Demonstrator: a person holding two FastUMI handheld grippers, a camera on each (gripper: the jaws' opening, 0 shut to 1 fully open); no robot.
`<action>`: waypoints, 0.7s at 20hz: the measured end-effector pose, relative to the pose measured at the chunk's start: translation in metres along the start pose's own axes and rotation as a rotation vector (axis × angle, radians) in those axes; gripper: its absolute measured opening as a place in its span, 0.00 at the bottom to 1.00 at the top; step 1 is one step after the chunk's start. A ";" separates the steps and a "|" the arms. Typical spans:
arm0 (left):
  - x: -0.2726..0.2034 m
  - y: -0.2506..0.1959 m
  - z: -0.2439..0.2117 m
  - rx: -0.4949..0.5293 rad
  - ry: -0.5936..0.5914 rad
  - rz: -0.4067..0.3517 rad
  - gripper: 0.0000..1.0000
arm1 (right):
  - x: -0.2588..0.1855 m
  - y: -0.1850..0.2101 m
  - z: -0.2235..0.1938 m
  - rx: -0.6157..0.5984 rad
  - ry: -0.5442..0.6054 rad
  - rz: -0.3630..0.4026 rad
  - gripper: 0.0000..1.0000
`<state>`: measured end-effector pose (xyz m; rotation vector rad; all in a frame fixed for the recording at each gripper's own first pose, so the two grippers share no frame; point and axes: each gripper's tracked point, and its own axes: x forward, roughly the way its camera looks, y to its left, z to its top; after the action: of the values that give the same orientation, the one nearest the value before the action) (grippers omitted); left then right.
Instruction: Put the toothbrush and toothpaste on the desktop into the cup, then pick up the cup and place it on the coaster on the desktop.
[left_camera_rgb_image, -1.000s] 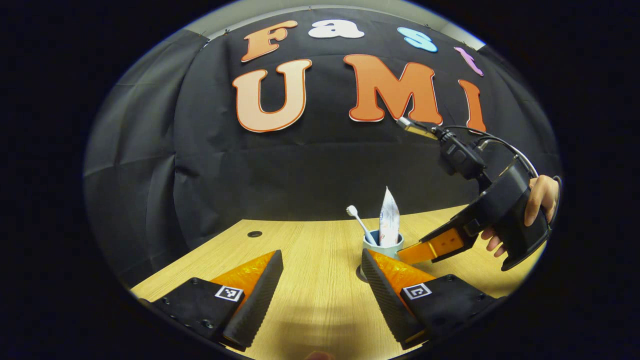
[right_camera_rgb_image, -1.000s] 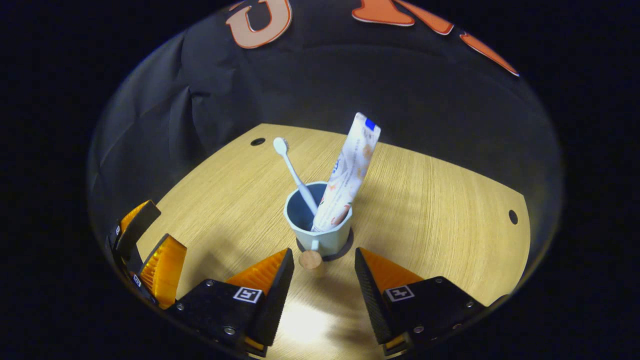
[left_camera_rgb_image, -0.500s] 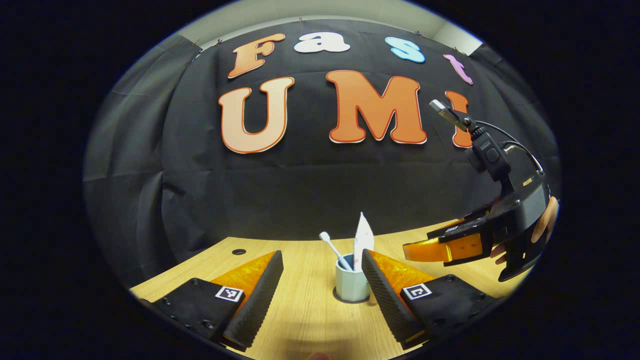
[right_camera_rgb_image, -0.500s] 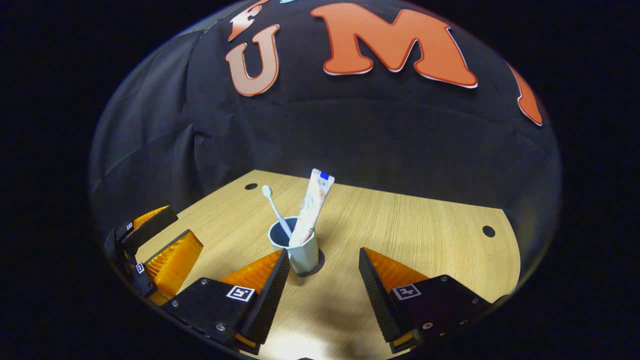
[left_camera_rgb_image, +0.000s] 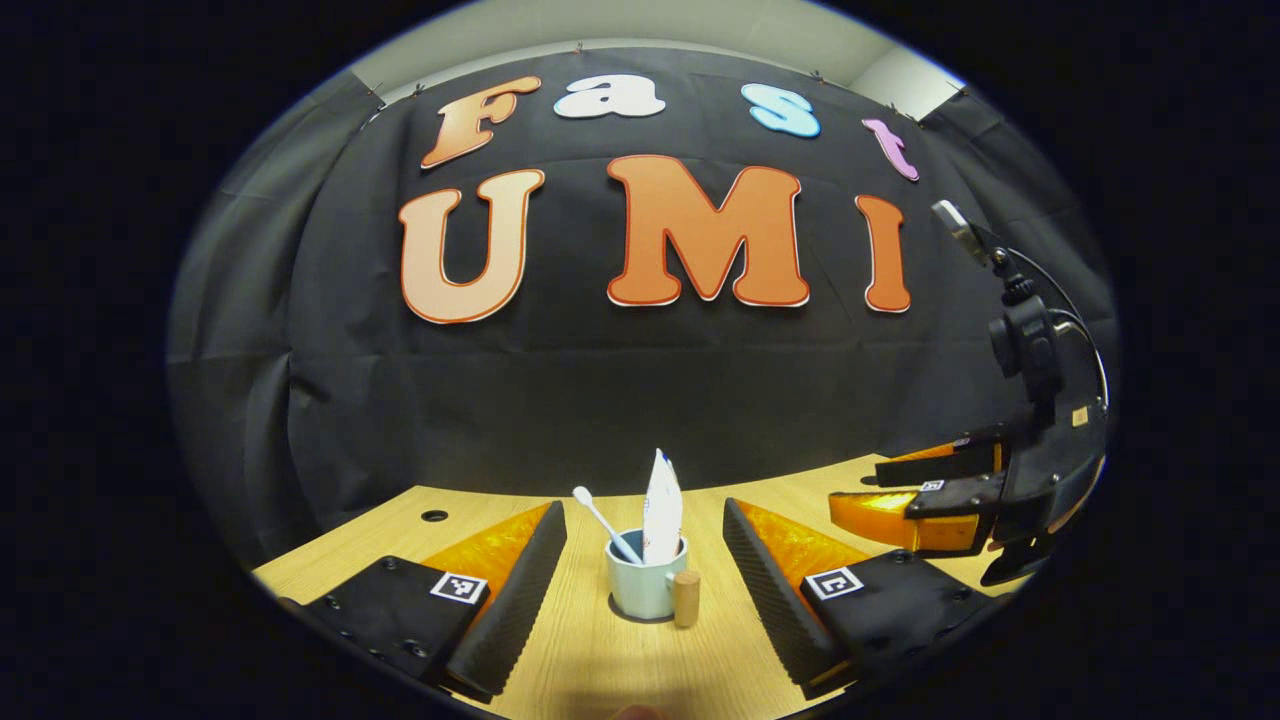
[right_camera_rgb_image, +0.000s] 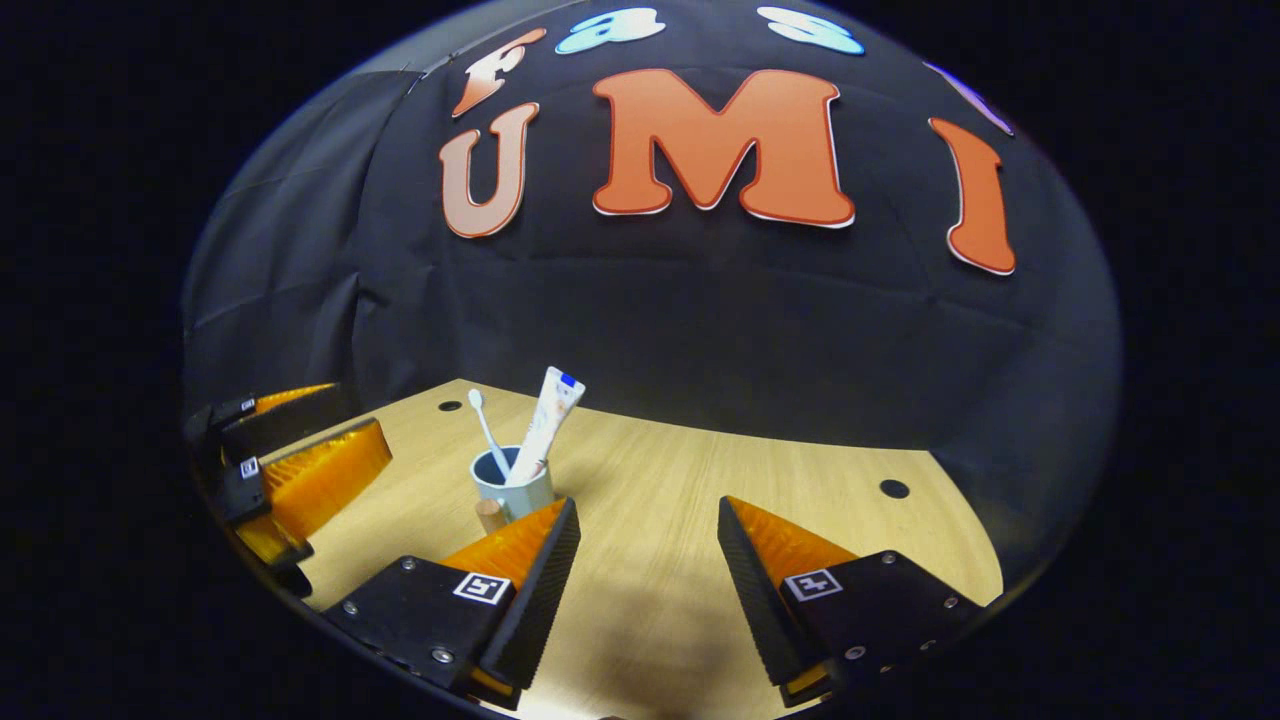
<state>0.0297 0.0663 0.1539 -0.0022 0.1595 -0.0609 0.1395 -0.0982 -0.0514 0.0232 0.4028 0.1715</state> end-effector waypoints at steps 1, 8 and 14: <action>0.000 -0.004 0.001 -0.004 -0.003 -0.006 1.00 | -0.005 -0.006 -0.001 -0.010 -0.021 -0.024 0.84; -0.002 -0.020 0.012 0.007 -0.041 -0.020 0.96 | -0.038 -0.036 0.015 -0.054 -0.173 -0.143 0.85; -0.006 -0.023 0.019 0.009 -0.076 -0.010 1.00 | -0.053 -0.056 0.009 -0.017 -0.192 -0.200 0.87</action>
<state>0.0256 0.0432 0.1737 0.0034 0.0836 -0.0713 0.1039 -0.1619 -0.0261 -0.0170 0.2098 -0.0247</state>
